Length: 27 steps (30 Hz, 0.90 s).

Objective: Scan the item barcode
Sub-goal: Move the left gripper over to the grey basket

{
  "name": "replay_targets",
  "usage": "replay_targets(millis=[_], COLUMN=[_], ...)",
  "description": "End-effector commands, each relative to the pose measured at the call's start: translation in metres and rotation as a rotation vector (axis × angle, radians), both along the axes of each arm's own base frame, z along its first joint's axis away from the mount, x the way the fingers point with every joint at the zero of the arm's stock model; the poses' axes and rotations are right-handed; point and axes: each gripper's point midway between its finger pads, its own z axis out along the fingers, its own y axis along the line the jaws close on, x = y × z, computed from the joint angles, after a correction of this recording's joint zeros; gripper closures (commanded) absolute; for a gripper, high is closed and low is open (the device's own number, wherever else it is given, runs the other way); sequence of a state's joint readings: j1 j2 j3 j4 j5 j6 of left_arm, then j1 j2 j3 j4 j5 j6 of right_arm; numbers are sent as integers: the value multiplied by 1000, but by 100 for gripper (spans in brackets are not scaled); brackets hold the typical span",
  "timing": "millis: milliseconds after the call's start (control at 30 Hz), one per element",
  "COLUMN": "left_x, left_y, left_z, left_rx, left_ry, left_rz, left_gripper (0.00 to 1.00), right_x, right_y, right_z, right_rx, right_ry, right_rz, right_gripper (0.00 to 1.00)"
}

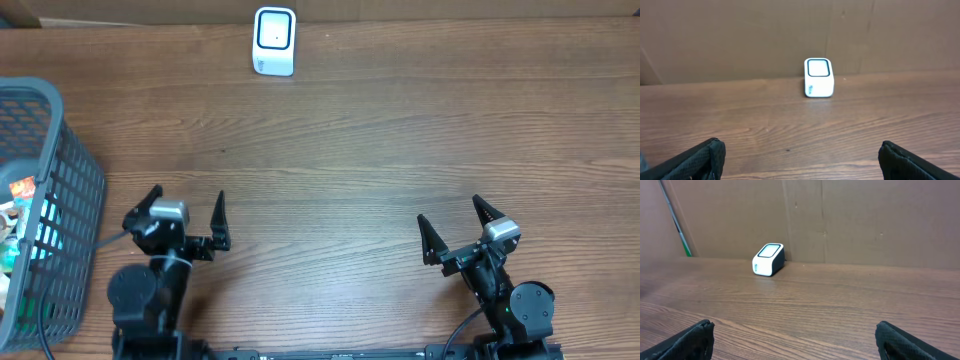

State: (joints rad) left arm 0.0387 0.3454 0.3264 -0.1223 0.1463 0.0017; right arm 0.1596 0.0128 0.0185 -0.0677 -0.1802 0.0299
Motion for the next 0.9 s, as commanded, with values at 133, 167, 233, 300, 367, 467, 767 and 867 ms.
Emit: replay_targets(millis=[133,167,233,300,367,467,767,867], left_x=[17,19,23,27,33,38,51,56], left_y=[-21,-22,-26,-30,-34,-39,-58,-66], left_z=[41,43,49,55,61,68,90,100], left_rx=[-31,-34,-42,-50,-61,-72,-150,-171], left_ry=[73,89,124,152,187,219,334,352], left_rz=[-116,-126,-148,-170,-197,-223,-336,-388], left_gripper=[0,0,0,0,0,0,0,0], right_x=[-1,-1,-1,-1,-1,-1,-1,-1], right_y=[2,2,2,2,2,2,2,2], right_z=[-1,-2,-2,-1,-2,-1,-2,-2], right_rx=[1,1,1,1,1,1,1,1], right_ry=[-5,-5,-5,-5,-5,-5,-5,-5], right_rz=[10,10,10,10,10,10,10,10], right_gripper=[0,0,0,0,0,0,0,0])
